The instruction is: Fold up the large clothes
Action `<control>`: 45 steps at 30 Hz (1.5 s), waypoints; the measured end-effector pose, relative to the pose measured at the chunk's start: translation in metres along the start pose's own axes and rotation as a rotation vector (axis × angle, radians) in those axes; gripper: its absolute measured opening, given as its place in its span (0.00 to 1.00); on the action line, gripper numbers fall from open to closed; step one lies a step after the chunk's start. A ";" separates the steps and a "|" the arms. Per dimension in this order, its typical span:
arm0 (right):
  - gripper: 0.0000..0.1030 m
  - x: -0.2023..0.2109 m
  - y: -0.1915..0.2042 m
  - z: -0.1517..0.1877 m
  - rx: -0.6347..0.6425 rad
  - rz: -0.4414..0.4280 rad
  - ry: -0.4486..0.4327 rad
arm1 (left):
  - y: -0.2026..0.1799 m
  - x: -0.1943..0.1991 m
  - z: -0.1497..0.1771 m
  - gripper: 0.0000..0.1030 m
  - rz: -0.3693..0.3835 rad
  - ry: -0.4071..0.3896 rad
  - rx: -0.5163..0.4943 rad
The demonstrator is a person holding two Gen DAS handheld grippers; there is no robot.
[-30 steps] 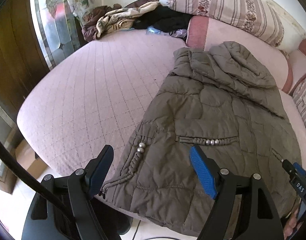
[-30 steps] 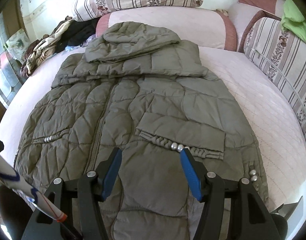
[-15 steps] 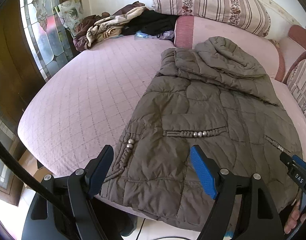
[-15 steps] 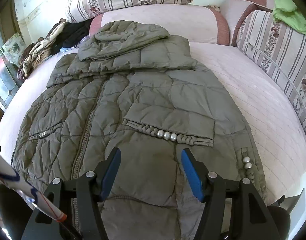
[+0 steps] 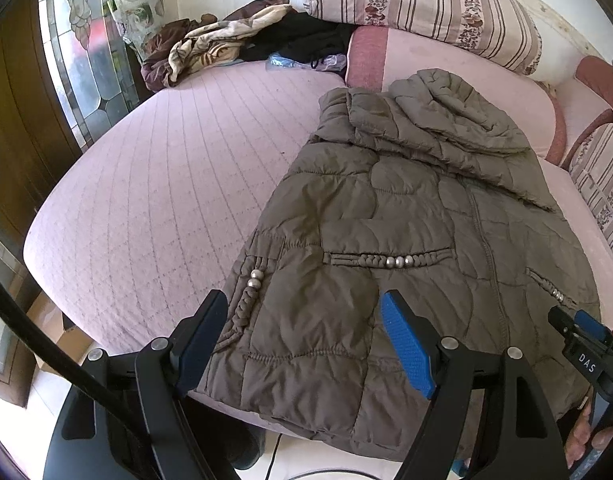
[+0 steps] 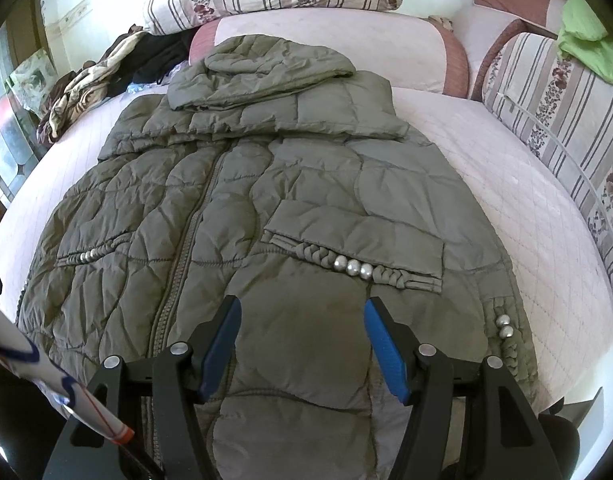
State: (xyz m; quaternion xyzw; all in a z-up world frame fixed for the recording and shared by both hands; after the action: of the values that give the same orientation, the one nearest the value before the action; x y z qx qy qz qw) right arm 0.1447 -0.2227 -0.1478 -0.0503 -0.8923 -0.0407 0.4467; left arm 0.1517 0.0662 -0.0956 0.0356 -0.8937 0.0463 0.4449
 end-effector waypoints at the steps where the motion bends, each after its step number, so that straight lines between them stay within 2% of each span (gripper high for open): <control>1: 0.67 -0.001 0.000 0.001 0.000 0.000 0.003 | 0.001 -0.001 0.001 0.76 0.000 0.002 0.002; 25: 0.69 -0.010 -0.009 0.001 -0.031 0.020 0.032 | 0.010 -0.026 0.009 0.76 0.004 0.069 0.031; 45: 0.70 -0.010 -0.010 0.002 -0.052 0.009 0.036 | 0.014 -0.030 0.012 0.76 -0.001 0.084 0.037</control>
State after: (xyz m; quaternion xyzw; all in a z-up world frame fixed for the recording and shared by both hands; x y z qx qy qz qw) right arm 0.1475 -0.2334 -0.1572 -0.0653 -0.8824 -0.0629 0.4616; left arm 0.1584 0.0794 -0.1275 0.0421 -0.8733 0.0641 0.4811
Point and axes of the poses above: each gripper's, at about its wrist camera, not at the fingertips, and x roughly against the way its jaws point, y to its left, z to its underside, the point moved 6 cm from there along -x, roughly the way its jaws point
